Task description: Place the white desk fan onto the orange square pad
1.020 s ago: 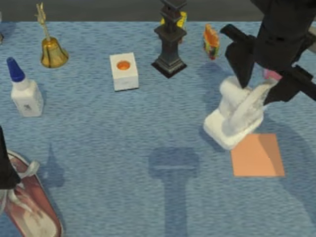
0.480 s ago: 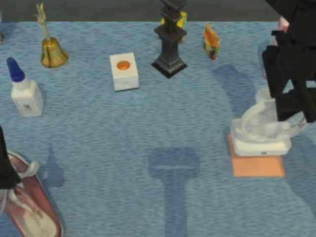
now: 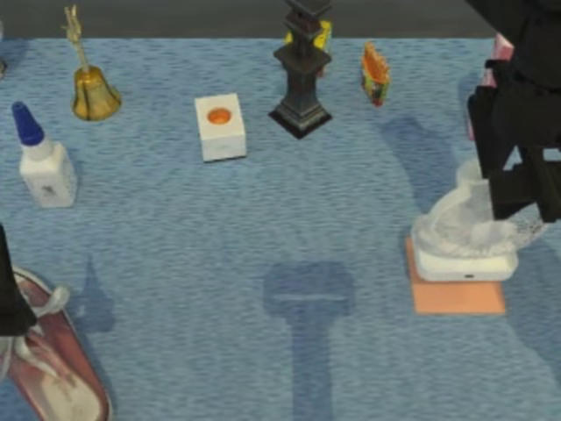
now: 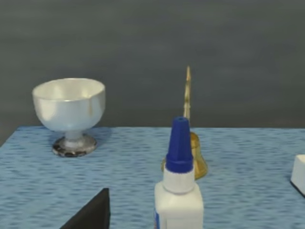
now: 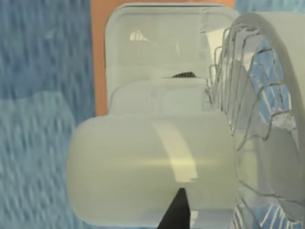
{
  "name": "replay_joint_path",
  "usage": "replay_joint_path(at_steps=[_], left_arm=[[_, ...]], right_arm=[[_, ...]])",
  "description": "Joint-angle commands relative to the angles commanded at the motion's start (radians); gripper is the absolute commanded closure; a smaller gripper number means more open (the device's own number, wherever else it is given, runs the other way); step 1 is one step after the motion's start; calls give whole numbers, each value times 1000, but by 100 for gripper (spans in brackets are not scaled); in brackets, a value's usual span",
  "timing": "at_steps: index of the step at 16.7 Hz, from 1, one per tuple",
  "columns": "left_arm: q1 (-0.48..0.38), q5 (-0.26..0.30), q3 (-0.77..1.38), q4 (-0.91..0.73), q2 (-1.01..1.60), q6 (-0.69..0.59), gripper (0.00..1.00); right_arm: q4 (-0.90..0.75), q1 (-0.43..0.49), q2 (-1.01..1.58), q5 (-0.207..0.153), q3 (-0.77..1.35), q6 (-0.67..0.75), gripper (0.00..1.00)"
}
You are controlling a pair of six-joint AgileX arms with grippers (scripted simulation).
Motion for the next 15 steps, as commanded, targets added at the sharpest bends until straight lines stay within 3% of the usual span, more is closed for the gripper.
replay_joint_path(at_steps=[9,15], left_arm=[[0,0,0,0,0,0,0],[0,0,0,0,0,0,0]], right_arm=[[117,-3,3,-1,-116,-2,100],[117,-3,3,-1,-116,-2,55]])
